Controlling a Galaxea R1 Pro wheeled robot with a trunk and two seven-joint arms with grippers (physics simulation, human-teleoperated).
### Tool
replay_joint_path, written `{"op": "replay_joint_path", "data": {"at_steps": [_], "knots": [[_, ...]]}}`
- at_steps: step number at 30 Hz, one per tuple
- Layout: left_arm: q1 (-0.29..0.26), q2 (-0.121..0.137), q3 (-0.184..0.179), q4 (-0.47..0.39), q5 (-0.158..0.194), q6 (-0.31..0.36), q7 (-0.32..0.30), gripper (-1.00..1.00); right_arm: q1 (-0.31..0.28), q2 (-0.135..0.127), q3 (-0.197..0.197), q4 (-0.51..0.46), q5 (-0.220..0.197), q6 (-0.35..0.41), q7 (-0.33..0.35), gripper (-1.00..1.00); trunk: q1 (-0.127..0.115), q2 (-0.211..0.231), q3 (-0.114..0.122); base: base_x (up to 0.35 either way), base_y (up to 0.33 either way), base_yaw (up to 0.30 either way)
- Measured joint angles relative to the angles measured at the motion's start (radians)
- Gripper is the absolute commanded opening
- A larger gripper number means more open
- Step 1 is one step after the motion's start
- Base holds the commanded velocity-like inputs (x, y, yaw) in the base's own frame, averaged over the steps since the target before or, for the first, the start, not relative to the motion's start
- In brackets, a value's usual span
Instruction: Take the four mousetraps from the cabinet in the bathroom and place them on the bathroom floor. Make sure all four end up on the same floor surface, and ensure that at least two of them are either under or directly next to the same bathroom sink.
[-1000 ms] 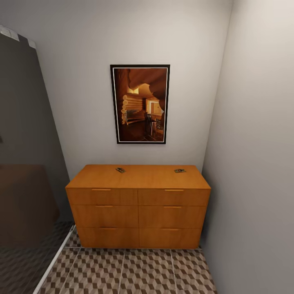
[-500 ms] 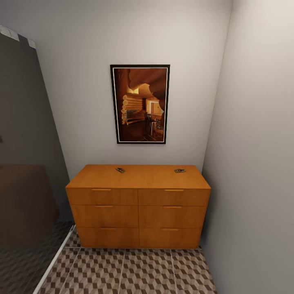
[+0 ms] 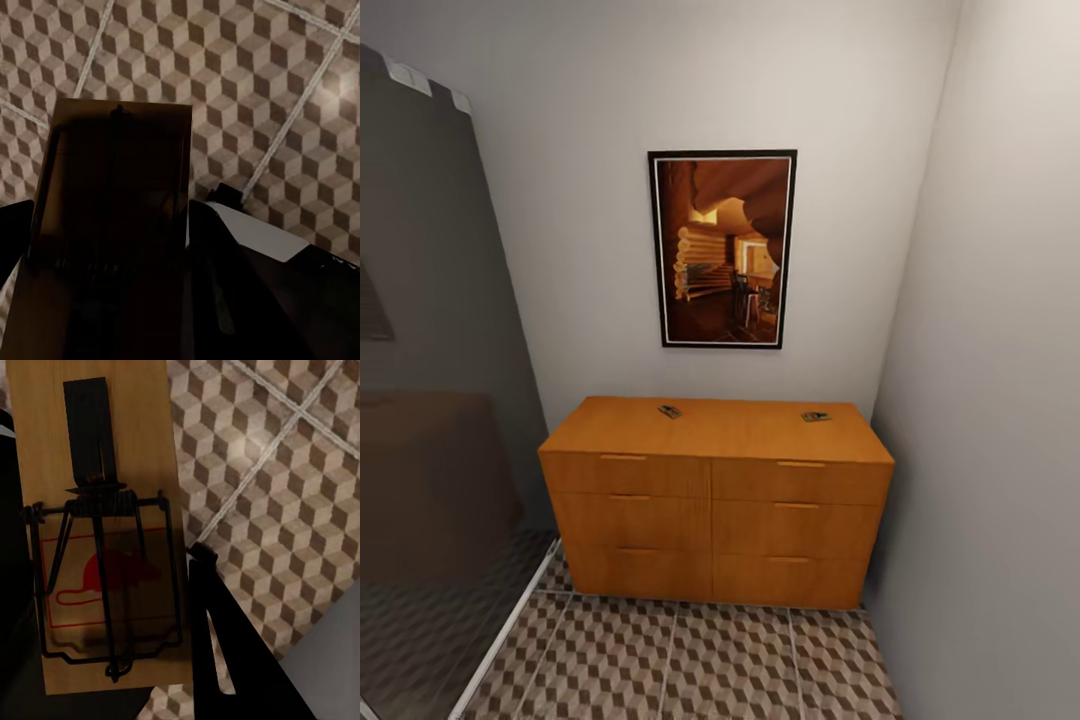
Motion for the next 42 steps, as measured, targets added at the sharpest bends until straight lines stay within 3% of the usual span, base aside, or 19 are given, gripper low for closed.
{"op": "replay_joint_path", "data": {"at_steps": [20,42], "knots": [[0.000,0.000,0.000,0.000,0.000,0.000,0.000,-1.00,0.000,-0.003,-0.003,-0.005,0.000,-0.008,-0.002,-1.00,0.000,0.000,-0.031,0.000,0.000,0.089],[0.000,0.001,0.000,0.001,0.000,-0.001,0.000,-1.00,0.000,-0.003,0.000,-0.006,0.010,-0.002,-0.002,-1.00,0.000,0.000,-0.064,0.000,0.000,0.180]]}}
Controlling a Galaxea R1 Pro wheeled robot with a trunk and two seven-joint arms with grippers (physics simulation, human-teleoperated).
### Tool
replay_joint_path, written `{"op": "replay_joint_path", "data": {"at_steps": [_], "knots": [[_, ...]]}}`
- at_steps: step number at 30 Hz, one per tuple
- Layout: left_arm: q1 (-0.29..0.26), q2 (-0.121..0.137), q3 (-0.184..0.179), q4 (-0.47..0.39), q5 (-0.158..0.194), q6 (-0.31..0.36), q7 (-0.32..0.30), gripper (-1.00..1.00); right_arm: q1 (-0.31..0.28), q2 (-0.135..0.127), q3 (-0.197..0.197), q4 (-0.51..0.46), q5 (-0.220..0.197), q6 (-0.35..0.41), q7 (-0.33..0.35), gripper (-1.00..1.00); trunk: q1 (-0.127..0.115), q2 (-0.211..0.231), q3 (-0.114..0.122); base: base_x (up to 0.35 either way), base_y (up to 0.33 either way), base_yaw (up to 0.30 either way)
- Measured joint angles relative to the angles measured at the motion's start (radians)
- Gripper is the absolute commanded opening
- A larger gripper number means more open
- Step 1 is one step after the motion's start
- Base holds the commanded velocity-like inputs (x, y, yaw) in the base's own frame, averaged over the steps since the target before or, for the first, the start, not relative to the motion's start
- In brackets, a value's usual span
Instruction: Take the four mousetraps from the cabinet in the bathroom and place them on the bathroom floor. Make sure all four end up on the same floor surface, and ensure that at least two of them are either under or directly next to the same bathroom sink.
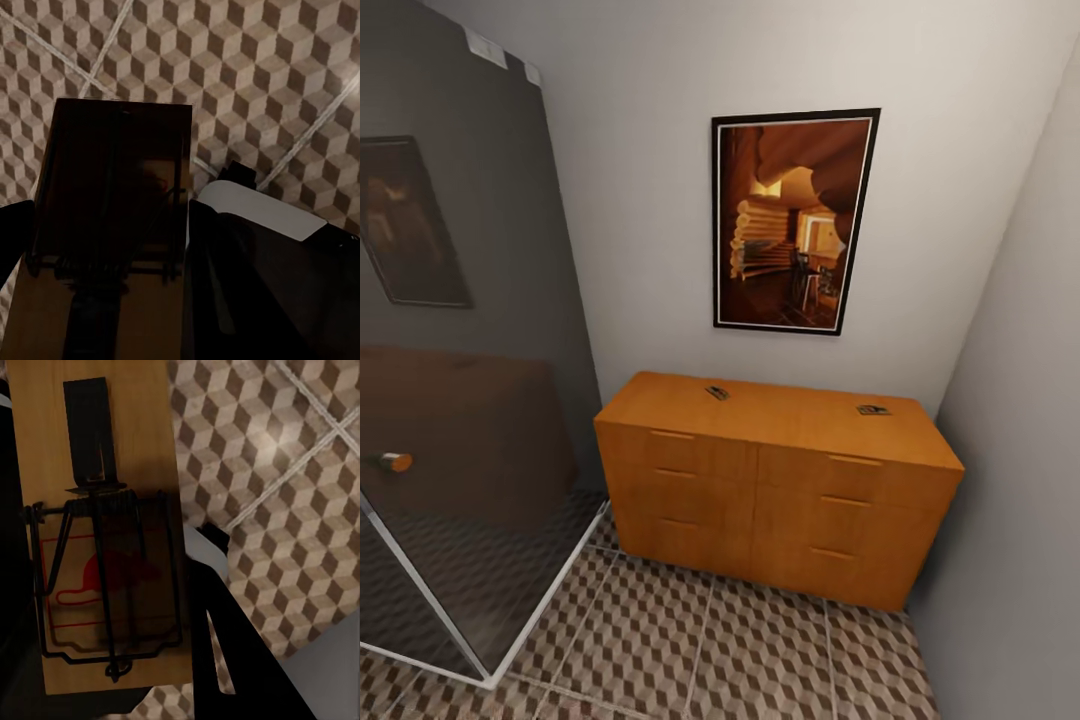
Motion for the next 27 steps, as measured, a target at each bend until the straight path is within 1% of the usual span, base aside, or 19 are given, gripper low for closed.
{"op": "replay_joint_path", "data": {"at_steps": [8,23,27], "knots": [[0.000,0.000,0.000,0.001,0.000,0.000,0.000,-1.00,0.000,0.000,0.000,0.001,-0.002,-0.003,0.000,-1.00,0.000,0.000,-0.011,0.000,0.000,0.197],[0.000,0.000,0.000,0.001,0.000,0.000,0.000,-1.00,0.000,-0.005,0.000,-0.001,-0.002,0.000,0.000,-1.00,0.000,0.000,-0.029,0.000,0.000,0.234],[0.000,0.001,0.000,0.001,0.000,0.000,0.000,-1.00,0.000,-0.005,0.001,-0.001,-0.002,0.001,0.000,-1.00,0.000,0.000,-0.032,0.000,0.000,0.124]]}}
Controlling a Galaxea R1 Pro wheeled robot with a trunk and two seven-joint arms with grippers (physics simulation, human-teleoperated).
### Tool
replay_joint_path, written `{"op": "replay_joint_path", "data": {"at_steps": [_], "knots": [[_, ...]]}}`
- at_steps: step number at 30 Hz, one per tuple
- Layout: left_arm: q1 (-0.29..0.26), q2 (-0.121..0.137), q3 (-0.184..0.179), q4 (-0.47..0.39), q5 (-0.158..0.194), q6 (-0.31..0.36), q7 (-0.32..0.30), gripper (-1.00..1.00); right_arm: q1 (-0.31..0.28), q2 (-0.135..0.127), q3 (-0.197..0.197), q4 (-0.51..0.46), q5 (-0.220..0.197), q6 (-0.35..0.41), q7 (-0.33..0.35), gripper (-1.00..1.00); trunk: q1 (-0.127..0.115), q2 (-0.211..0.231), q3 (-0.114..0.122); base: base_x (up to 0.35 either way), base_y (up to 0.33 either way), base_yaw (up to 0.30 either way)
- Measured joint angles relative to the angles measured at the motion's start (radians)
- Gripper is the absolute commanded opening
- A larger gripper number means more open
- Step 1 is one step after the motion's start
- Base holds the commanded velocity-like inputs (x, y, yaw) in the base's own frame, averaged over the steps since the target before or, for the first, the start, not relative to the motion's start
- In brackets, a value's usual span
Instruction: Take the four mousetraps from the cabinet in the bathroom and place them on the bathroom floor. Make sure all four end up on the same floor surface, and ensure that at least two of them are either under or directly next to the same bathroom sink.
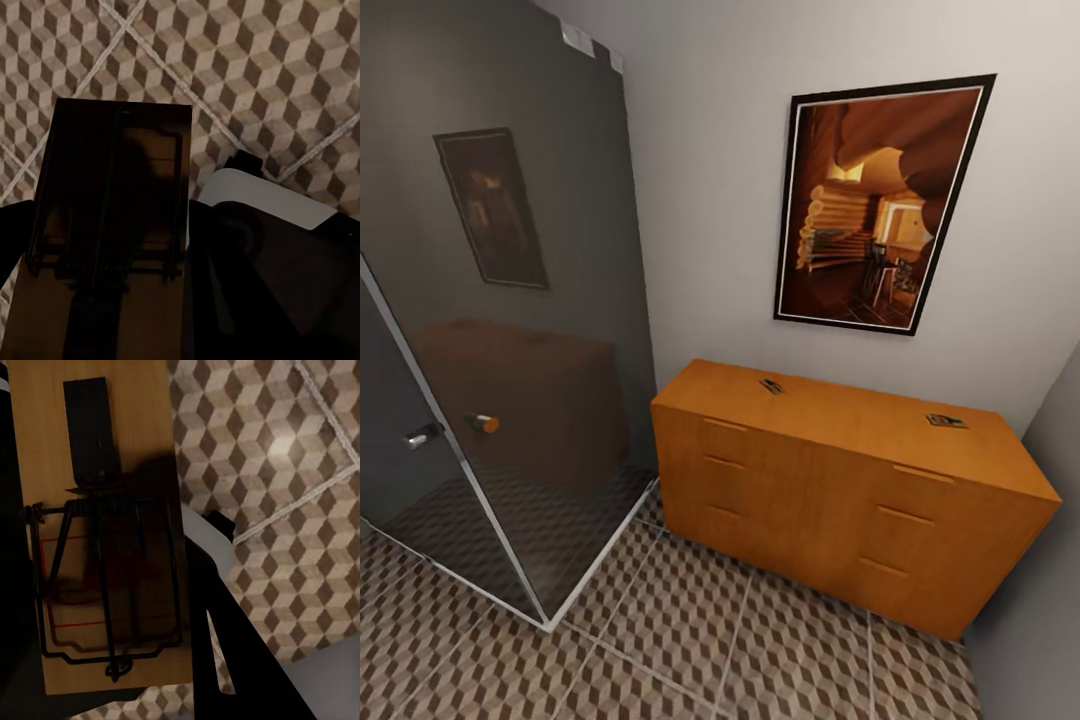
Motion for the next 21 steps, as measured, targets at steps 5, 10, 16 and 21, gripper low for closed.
{"op": "replay_joint_path", "data": {"at_steps": [5,10,16,21], "knots": [[0.000,0.001,0.000,0.000,0.000,0.000,0.000,-1.00,0.000,0.002,0.001,0.004,-0.001,0.003,0.001,-1.00,0.000,0.000,-0.001,0.000,0.000,0.021],[0.000,0.001,0.000,0.000,0.000,0.000,0.000,-1.00,0.000,0.004,-0.003,-0.001,-0.006,0.003,0.001,-1.00,0.000,0.000,-0.002,0.000,0.000,0.003],[0.000,0.006,0.000,0.000,-0.001,0.000,0.000,-1.00,0.000,0.006,-0.001,0.002,0.003,-0.003,0.000,-1.00,0.000,0.000,-0.010,0.000,0.000,0.122],[0.000,0.006,0.000,0.000,0.000,0.000,0.000,-1.00,0.000,0.005,-0.001,0.006,0.003,-0.003,0.000,-1.00,0.000,0.000,-0.013,0.000,0.000,0.268]]}}
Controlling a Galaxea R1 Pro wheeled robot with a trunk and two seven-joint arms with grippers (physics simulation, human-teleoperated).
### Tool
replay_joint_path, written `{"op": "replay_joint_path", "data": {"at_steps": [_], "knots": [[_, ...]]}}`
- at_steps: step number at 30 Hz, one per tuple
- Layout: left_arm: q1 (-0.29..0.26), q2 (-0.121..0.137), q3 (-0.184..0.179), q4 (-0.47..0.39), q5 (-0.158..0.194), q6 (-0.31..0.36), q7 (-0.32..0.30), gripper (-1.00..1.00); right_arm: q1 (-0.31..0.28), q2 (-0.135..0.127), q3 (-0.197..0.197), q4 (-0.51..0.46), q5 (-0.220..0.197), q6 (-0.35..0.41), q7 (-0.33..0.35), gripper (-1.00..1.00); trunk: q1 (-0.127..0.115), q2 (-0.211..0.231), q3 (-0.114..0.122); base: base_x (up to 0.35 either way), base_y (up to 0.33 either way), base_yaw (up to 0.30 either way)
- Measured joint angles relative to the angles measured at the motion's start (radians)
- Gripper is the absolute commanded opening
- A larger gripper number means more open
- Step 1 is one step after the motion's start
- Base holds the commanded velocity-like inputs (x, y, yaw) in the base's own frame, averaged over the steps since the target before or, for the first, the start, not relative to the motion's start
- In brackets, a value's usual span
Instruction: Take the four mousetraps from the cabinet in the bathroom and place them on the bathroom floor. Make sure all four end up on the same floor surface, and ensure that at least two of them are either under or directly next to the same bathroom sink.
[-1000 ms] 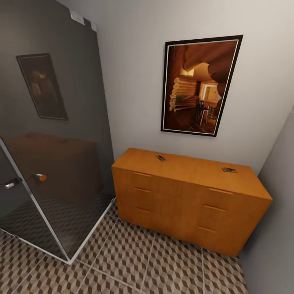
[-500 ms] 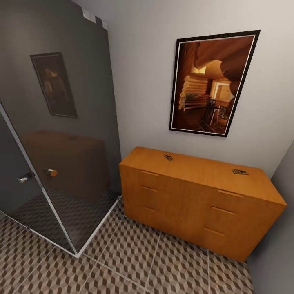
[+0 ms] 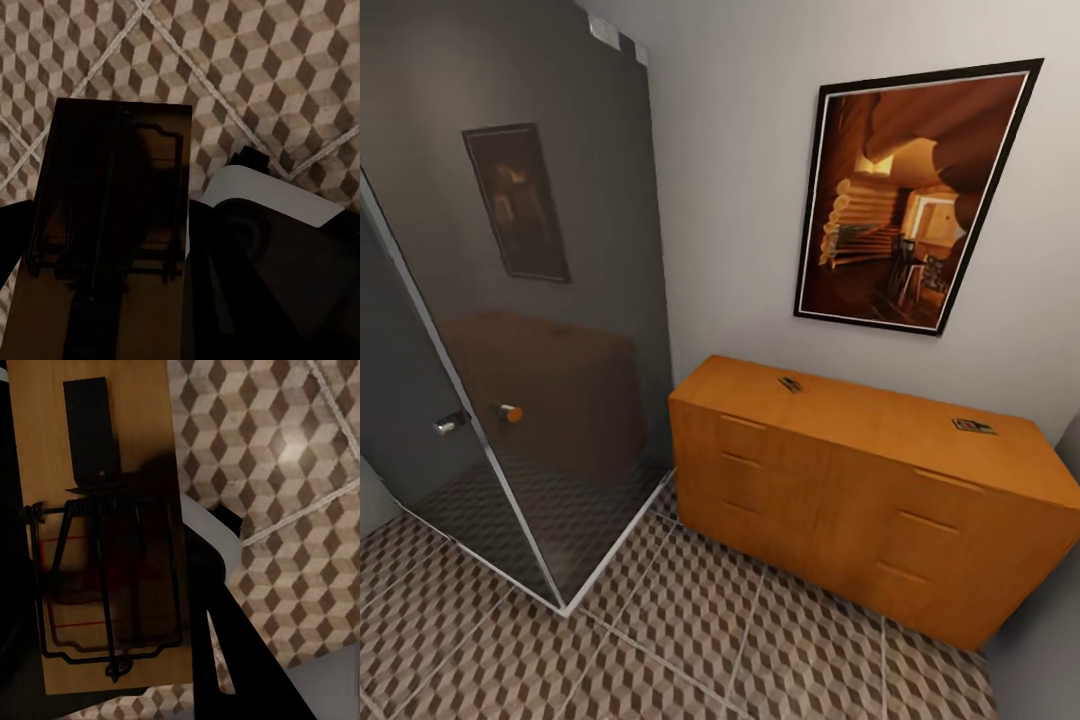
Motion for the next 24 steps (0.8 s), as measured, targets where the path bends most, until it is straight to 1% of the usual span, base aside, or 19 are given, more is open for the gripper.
{"op": "replay_joint_path", "data": {"at_steps": [8,15,24], "knots": [[0.000,0.000,0.000,0.000,0.000,0.000,0.000,-1.00,0.000,-0.001,0.000,0.001,-0.002,-0.001,-0.001,-1.00,0.000,0.000,0.000,0.000,0.000,0.297],[0.000,0.000,0.000,0.000,0.000,0.000,0.000,-1.00,0.000,-0.002,0.000,0.001,-0.004,-0.001,-0.003,-1.00,0.000,0.000,0.005,0.000,0.000,0.285],[0.000,0.000,0.000,0.000,0.000,0.000,0.000,-1.00,0.000,-0.002,0.001,0.001,-0.005,-0.001,-0.004,-1.00,0.000,0.000,0.015,0.000,0.000,0.231]]}}
